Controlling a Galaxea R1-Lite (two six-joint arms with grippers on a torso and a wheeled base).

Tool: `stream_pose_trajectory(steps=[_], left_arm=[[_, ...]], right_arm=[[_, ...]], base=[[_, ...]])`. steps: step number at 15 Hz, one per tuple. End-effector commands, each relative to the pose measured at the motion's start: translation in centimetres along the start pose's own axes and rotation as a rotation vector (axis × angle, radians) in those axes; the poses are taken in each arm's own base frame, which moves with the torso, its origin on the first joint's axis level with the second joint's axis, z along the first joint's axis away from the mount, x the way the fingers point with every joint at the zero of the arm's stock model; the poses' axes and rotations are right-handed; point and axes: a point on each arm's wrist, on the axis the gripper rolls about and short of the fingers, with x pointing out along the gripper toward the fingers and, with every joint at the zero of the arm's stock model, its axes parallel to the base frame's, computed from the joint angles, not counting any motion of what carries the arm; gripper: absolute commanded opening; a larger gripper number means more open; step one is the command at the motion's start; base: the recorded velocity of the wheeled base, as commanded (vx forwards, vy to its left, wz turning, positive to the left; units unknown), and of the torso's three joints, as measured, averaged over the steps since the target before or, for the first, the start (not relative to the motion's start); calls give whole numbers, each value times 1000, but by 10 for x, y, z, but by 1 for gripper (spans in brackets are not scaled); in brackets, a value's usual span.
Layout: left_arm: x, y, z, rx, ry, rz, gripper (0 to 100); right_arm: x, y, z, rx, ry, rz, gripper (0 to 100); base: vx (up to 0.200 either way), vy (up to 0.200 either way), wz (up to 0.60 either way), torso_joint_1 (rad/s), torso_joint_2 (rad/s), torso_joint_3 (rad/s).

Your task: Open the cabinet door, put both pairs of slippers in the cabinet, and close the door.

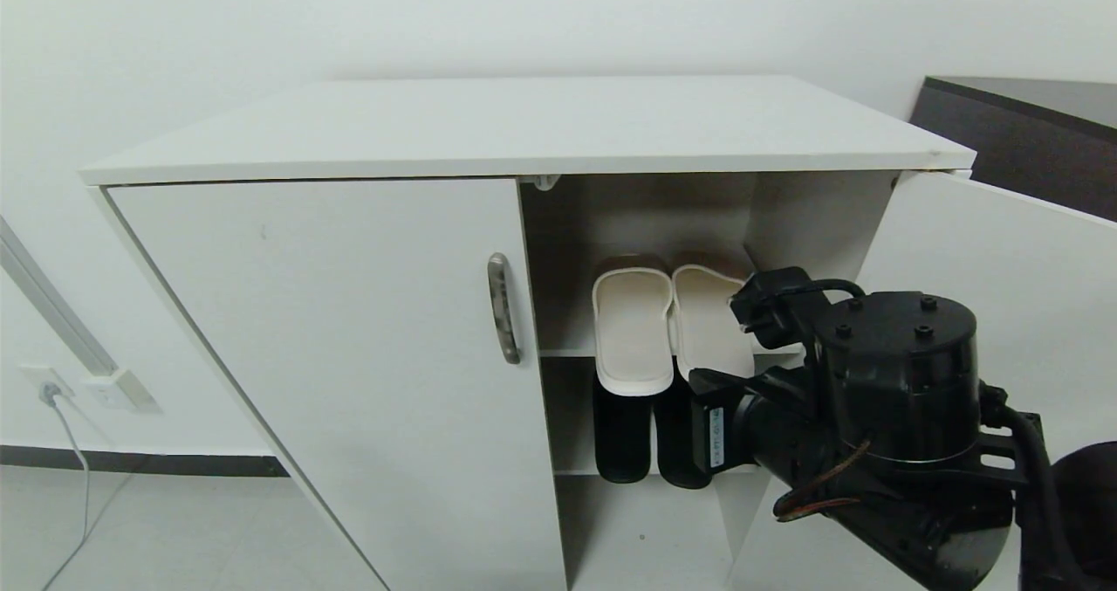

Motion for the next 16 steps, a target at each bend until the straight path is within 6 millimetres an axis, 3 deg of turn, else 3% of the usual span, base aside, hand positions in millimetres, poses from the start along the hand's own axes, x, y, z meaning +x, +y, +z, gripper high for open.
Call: stream_pose_trajectory(steps=[1,9,16], left_arm=[[0,0,0,0,1,0,0],[0,0,0,0,1,-1,0],[0,0,0,1,1,-1,0]], right_arm=[[1,1,-3,-5,8,2,0],[7,4,-10,-17,30,-2,0],[7,4,-11,-22,33,-6,0]], base=[[0,0,0,0,0,0],[0,0,0,0,0,0],[-200,0,0,2,-1,0]])
